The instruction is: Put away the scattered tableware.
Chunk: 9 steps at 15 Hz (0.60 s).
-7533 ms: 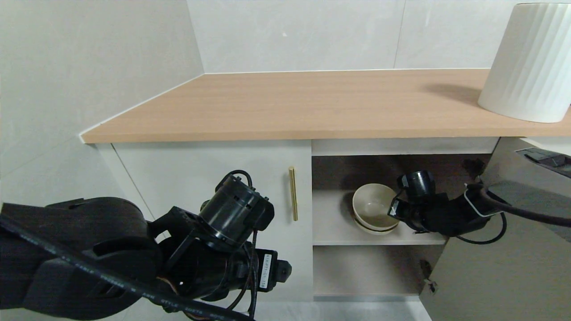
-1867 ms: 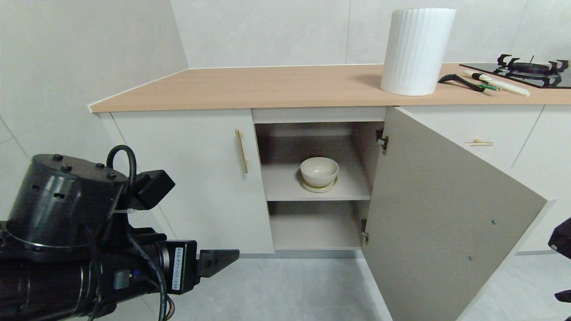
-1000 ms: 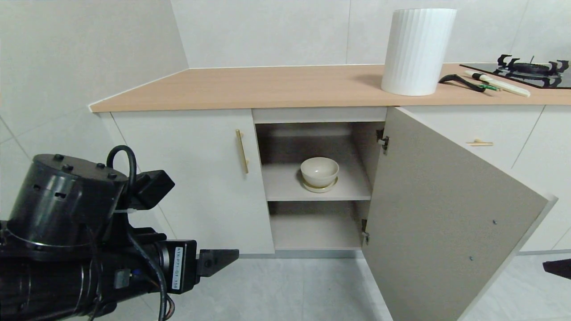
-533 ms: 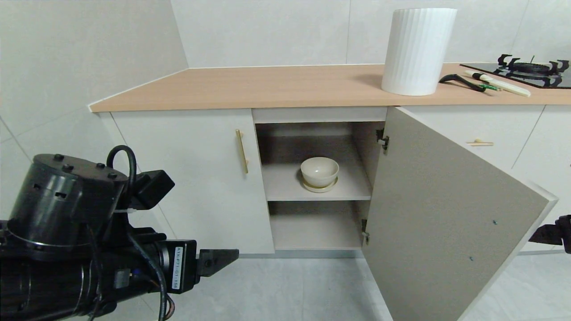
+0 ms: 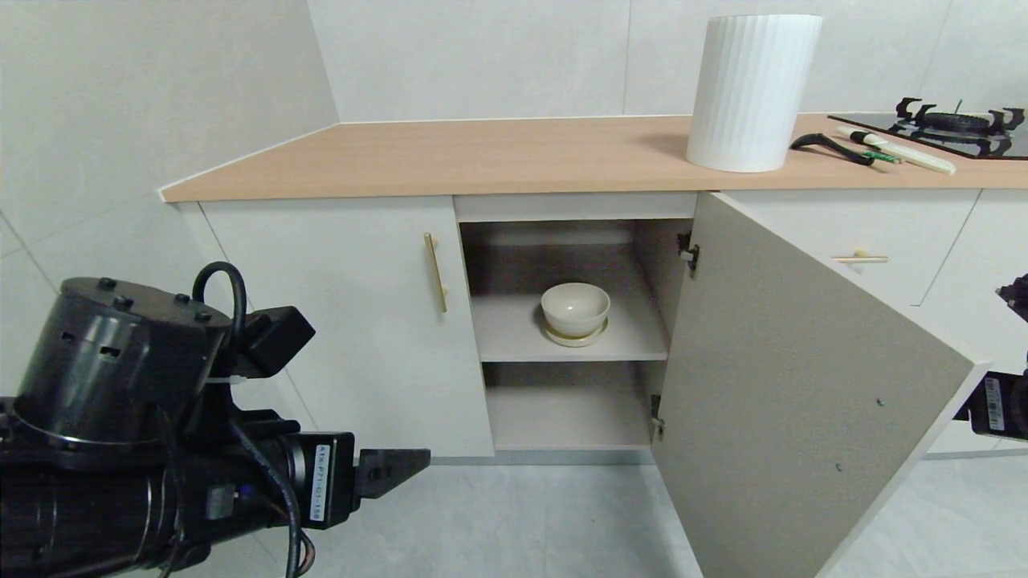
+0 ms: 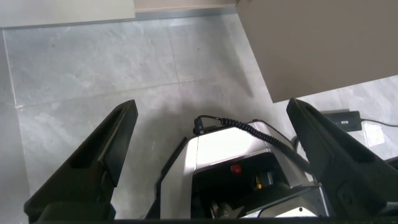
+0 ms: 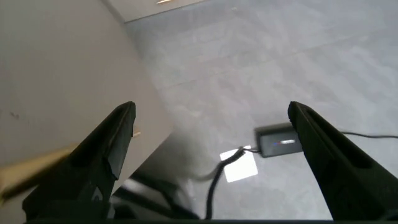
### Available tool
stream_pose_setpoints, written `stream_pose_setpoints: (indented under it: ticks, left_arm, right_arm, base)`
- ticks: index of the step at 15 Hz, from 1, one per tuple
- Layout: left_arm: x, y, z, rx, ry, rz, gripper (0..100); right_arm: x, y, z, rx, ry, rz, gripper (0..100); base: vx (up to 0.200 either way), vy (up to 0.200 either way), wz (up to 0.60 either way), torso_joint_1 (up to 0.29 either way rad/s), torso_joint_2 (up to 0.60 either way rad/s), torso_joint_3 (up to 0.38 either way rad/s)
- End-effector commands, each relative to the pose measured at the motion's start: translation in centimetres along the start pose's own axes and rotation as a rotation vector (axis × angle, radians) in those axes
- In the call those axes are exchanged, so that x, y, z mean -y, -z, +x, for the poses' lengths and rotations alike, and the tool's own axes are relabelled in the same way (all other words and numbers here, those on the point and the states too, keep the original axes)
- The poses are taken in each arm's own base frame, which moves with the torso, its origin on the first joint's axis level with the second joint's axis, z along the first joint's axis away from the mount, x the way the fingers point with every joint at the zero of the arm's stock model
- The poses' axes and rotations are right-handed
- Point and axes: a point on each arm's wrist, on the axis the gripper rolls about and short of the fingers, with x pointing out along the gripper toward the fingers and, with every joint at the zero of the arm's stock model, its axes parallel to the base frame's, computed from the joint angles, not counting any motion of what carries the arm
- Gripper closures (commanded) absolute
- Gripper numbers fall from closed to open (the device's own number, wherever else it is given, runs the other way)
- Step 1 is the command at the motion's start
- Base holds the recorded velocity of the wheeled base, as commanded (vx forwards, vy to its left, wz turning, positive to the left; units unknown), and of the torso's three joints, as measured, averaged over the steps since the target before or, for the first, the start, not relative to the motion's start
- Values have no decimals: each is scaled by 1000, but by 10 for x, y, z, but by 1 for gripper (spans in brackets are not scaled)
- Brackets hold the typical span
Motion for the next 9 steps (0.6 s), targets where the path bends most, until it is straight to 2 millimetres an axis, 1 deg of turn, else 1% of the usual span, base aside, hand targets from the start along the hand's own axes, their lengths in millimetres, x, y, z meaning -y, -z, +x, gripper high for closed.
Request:
stream_pose_setpoints:
  ticks: [1, 3, 9]
  left_arm:
    - [0, 0, 1, -1, -2, 0, 0]
    - [0, 0, 1, -1, -2, 0, 0]
    - [0, 0, 1, -1, -2, 0, 0]
  right_arm:
    - [-4, 1, 1, -8, -27, -4, 0]
    - [-12, 3, -1, -10, -55, 3, 0]
    - [-58, 20, -11, -32, -228, -24, 0]
  base:
    - [0, 0, 0, 0, 0, 0]
    - [0, 0, 0, 0, 0, 0]
    - [0, 0, 0, 0, 0, 0]
